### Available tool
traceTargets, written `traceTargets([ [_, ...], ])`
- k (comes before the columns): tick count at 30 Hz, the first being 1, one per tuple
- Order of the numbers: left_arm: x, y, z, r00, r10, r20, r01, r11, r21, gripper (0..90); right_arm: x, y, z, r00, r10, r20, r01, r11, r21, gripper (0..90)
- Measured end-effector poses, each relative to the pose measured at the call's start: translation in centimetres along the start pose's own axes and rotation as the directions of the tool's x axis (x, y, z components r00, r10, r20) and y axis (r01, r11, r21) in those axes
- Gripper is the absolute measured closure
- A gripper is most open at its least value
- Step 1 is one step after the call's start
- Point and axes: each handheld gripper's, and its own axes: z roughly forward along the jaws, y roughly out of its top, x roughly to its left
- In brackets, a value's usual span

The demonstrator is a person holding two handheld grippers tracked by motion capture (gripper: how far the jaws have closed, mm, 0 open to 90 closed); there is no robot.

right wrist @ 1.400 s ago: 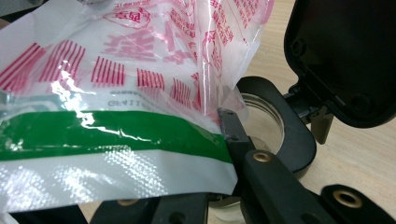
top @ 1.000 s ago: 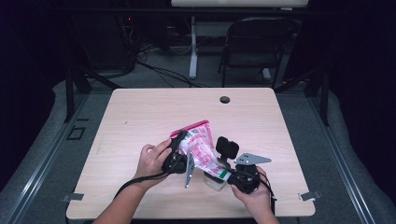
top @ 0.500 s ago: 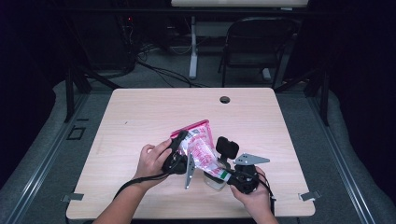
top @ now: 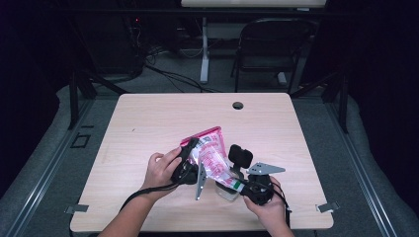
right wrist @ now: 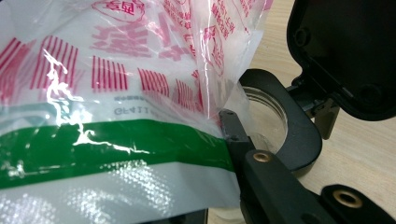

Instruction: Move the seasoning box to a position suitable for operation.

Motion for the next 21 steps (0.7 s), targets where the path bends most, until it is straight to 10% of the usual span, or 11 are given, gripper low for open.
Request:
traceTargets([
  [21,0.27,0.06,-0.26,0.9998,0.014,-0.017,-0.014,0.9999,-0.002,66.7,0.06,0.05,0.07,0.9999,0.007,-0.008,-0.007,1.000,-0.006,90.0],
])
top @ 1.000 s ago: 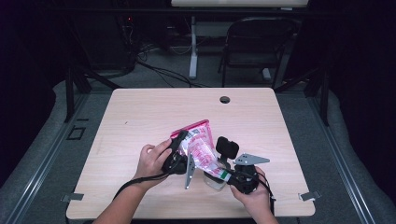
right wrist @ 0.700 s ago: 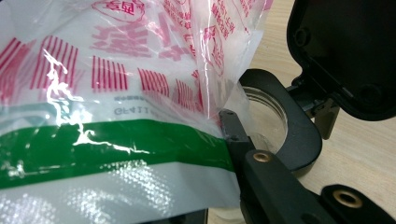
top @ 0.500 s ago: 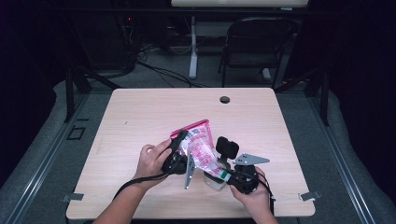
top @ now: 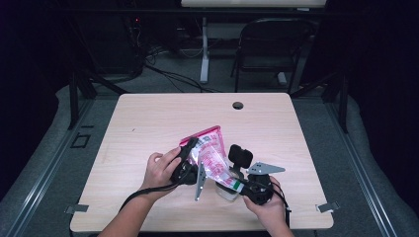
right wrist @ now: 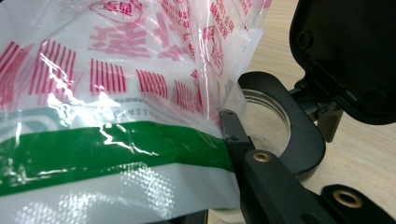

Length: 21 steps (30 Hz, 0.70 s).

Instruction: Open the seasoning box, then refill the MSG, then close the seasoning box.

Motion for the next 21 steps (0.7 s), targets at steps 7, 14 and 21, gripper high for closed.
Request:
traceTargets([
  [7,0.08,-0.03,-0.10,1.0000,0.004,-0.004,-0.004,1.0000,0.001,66.7,-0.06,0.08,0.06,1.0000,-0.002,-0.005,0.002,1.000,0.000,90.0],
  [14,0.11,0.02,-0.21,1.0000,0.000,-0.004,0.000,1.0000,0.005,66.8,0.00,0.11,0.00,1.0000,-0.008,-0.006,0.008,1.000,0.004,90.0],
  [21,0.22,0.09,-0.23,0.9999,0.008,-0.013,-0.008,1.0000,0.001,66.8,-0.03,0.13,-0.03,1.0000,-0.008,-0.005,0.008,1.000,0.001,90.0],
])
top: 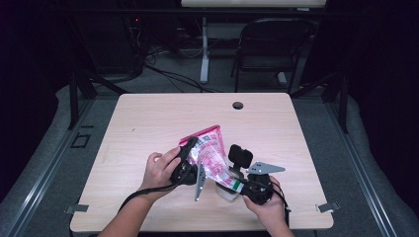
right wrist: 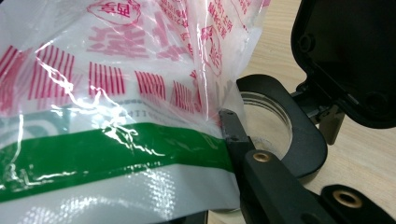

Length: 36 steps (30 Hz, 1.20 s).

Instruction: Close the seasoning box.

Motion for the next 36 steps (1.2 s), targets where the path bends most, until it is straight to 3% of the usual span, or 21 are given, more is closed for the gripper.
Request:
traceTargets([
  [36,0.37,0.31,-0.26,0.9998,0.013,-0.016,-0.013,0.9999,-0.007,66.8,0.11,0.07,-0.17,1.0000,0.005,-0.004,-0.005,1.000,-0.011,90.0],
])
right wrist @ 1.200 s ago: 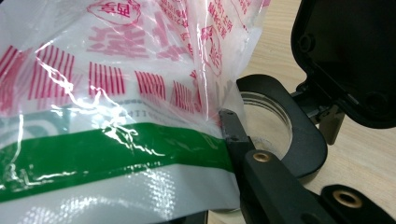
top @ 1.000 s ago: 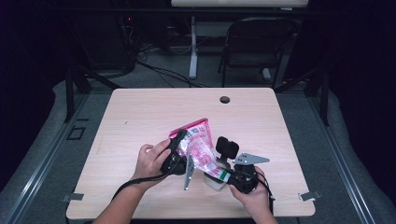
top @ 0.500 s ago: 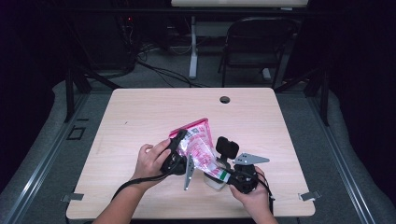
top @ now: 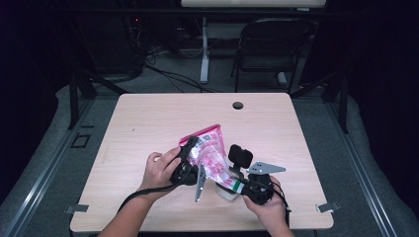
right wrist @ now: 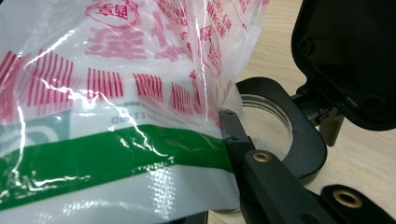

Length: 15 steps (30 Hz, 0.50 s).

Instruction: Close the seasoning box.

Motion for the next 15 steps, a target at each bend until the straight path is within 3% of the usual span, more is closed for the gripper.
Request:
traceTargets([
  [15,0.19,0.21,-0.10,1.0000,0.010,-0.001,-0.010,1.0000,0.001,66.7,0.10,-0.03,-0.08,1.0000,0.002,0.001,-0.002,1.000,-0.007,90.0],
])
